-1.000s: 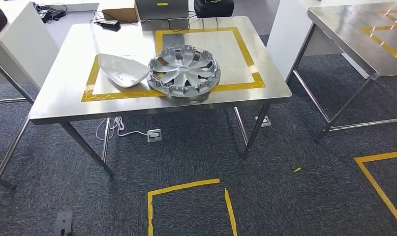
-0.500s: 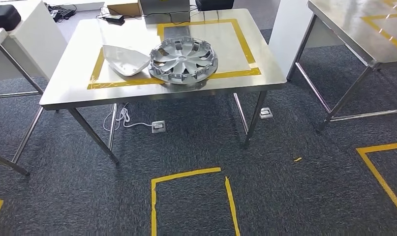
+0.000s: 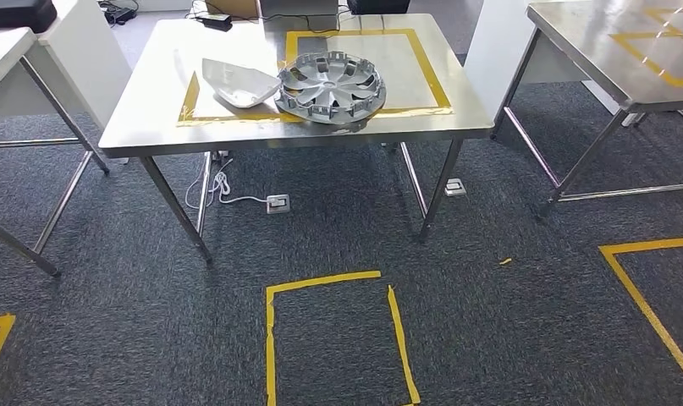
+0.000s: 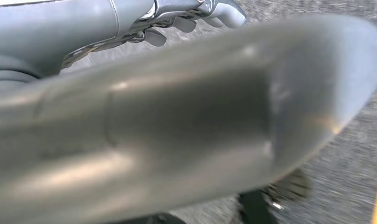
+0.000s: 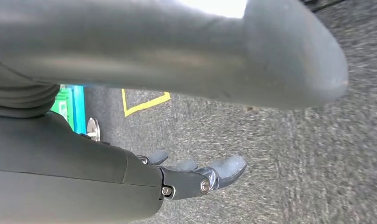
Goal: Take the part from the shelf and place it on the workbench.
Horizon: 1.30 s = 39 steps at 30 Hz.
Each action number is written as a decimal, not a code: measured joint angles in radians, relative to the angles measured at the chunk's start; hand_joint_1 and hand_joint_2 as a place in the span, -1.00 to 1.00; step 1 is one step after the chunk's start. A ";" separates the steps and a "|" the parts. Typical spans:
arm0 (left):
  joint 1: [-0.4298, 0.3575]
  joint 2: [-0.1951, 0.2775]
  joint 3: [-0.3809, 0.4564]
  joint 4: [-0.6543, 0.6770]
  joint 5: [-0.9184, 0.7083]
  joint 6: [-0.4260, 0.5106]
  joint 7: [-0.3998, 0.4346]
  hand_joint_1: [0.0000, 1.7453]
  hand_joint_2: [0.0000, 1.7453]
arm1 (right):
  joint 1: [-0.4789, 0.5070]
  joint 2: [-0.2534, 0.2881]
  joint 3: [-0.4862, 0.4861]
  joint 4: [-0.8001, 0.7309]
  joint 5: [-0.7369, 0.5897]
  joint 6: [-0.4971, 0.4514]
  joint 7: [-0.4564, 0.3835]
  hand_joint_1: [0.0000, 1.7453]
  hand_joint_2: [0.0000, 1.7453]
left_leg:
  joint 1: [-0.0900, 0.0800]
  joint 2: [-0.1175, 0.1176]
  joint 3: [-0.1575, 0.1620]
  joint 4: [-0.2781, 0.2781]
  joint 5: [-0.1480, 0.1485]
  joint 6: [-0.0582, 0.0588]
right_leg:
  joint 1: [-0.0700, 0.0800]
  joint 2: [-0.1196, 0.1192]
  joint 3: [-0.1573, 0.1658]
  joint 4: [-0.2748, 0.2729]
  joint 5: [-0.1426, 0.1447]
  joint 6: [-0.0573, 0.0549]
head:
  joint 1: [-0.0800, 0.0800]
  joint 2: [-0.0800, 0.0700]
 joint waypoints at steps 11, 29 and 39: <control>0.007 0.035 -0.020 0.008 -0.004 0.014 0.079 -1.00 -1.00 | -0.014 0.014 0.007 0.000 -0.002 -0.001 0.002 -1.00 -1.00 | 0.001 -0.004 -0.115 0.070 0.020 -0.053 | 0.011 -0.006 0.212 -0.294 0.063 -0.065 | 0.001 0.000; 0.006 0.025 -0.025 0.012 -0.001 -0.031 0.062 -1.00 0.50 | 0.001 0.031 0.007 0.000 -0.032 -0.021 0.055 -1.00 0.50 | 0.000 -0.006 0.021 -0.010 -0.014 0.002 | 0.006 -0.001 0.003 -0.081 0.028 -0.005 | -0.002 0.000; 0.009 0.021 -0.041 -0.012 -0.002 -0.041 0.141 -1.00 1.00 | 0.028 0.040 0.059 0.000 -0.095 -0.019 0.082 -1.00 1.00 | -0.008 -0.002 -0.052 0.011 0.040 -0.012 | 0.022 -0.002 0.229 -0.311 0.054 -0.038 | 0.001 0.000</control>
